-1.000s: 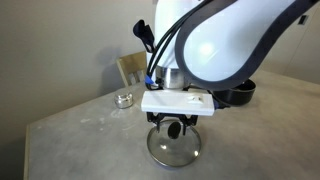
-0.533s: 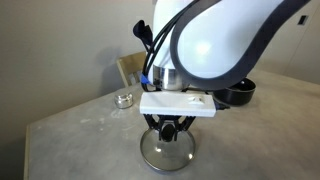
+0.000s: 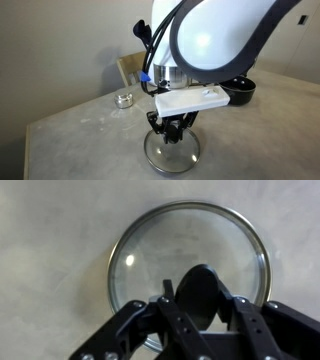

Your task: Pick up the lid from the counter, place it on the pot, then put it back on the counter

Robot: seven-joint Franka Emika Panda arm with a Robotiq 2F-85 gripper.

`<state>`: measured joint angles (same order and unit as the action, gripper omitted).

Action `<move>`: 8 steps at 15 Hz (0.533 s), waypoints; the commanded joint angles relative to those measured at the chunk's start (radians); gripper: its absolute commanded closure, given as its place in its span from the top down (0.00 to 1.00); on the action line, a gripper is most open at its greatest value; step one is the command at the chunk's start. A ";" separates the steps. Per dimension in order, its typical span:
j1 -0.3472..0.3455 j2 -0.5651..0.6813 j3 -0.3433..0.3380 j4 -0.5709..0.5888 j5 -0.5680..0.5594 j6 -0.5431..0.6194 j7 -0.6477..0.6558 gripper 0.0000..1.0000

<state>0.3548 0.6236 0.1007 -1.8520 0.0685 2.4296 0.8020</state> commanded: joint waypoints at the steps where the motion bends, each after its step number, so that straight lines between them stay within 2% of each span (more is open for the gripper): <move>1: -0.038 -0.094 0.011 -0.020 -0.025 -0.165 -0.181 0.17; 7: -0.106 -0.223 -0.020 -0.056 -0.124 -0.360 -0.527 0.17; 8: -0.120 -0.235 -0.020 -0.067 -0.141 -0.366 -0.585 0.67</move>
<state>0.2748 0.4500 0.0782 -1.8593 -0.0266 2.0966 0.3660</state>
